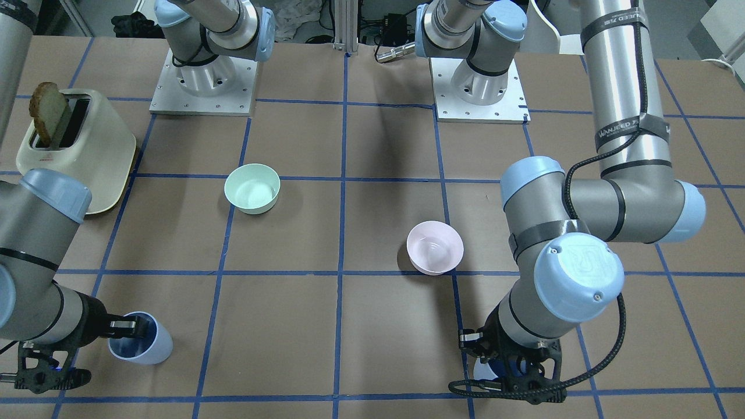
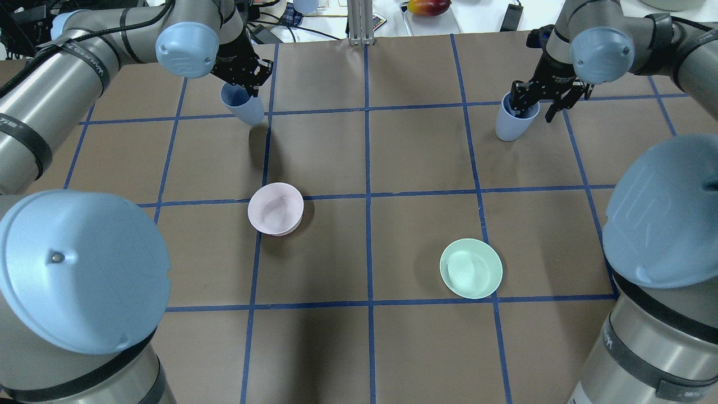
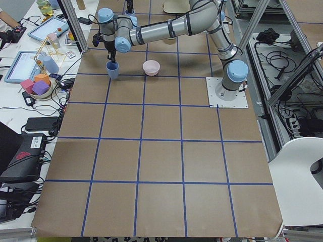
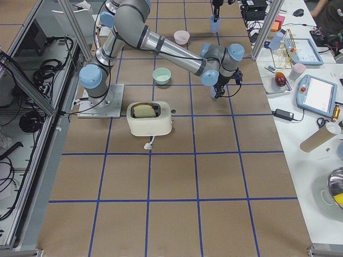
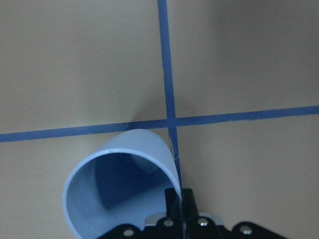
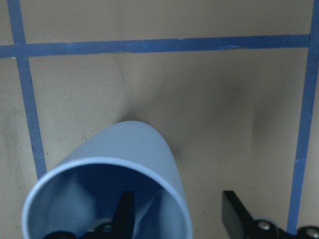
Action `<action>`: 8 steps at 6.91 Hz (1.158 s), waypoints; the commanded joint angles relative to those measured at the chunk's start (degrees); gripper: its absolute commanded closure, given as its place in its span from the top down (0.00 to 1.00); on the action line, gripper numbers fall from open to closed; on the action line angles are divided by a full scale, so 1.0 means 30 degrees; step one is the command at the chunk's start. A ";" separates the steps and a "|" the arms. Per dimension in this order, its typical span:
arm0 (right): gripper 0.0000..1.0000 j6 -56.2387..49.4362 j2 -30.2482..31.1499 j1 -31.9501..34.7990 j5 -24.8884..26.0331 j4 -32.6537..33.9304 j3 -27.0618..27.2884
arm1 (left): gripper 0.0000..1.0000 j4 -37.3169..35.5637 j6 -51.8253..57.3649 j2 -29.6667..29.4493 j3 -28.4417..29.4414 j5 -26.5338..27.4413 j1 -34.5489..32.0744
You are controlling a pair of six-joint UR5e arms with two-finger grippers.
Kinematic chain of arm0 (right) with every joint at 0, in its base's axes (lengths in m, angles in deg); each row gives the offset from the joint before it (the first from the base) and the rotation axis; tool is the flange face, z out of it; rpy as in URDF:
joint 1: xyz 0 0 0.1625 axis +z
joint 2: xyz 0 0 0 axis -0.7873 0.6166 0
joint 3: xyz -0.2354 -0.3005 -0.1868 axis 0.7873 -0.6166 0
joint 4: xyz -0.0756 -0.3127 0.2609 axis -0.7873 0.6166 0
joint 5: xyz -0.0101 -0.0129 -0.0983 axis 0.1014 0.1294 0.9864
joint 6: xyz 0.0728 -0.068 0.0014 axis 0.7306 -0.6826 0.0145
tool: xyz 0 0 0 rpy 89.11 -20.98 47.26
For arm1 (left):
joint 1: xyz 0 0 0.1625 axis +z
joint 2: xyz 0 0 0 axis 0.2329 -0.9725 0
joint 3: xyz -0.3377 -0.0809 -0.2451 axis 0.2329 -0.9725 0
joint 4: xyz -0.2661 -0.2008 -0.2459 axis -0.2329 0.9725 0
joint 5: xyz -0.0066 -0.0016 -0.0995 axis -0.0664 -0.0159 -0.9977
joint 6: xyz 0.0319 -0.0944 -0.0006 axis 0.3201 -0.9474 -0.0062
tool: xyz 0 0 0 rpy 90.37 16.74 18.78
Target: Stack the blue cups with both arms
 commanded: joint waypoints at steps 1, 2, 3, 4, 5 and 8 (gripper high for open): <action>0.00 0.0113 0.0022 0.0000 0.0077 -0.0231 -0.0120 | 0.00 0.0904 -0.1191 0.0811 -0.0022 0.0032 -0.1351; 0.00 0.0114 0.0254 0.0000 0.0077 -0.0290 -0.0208 | 0.00 0.0732 -0.2565 0.0785 0.0006 0.0032 -0.2316; 0.00 0.0114 0.0663 -0.0029 0.0077 -0.0783 -0.0354 | 0.00 0.0673 -0.3913 0.0524 -0.0023 -0.0026 -0.3138; 0.00 0.0143 0.0783 0.0000 0.0164 -0.1020 -0.0703 | 0.00 0.0585 -0.5666 0.0405 -0.0023 -0.0114 -0.4133; 0.00 0.0172 0.0929 0.0000 0.0049 -0.1574 -0.1142 | 0.00 0.0265 -0.6235 0.0230 -0.0052 -0.0028 -0.5158; 0.00 0.0725 0.1309 0.0204 -0.1065 -0.3538 -0.2142 | 0.00 -0.1056 -0.7824 -0.0093 -0.0227 -0.0116 -0.6367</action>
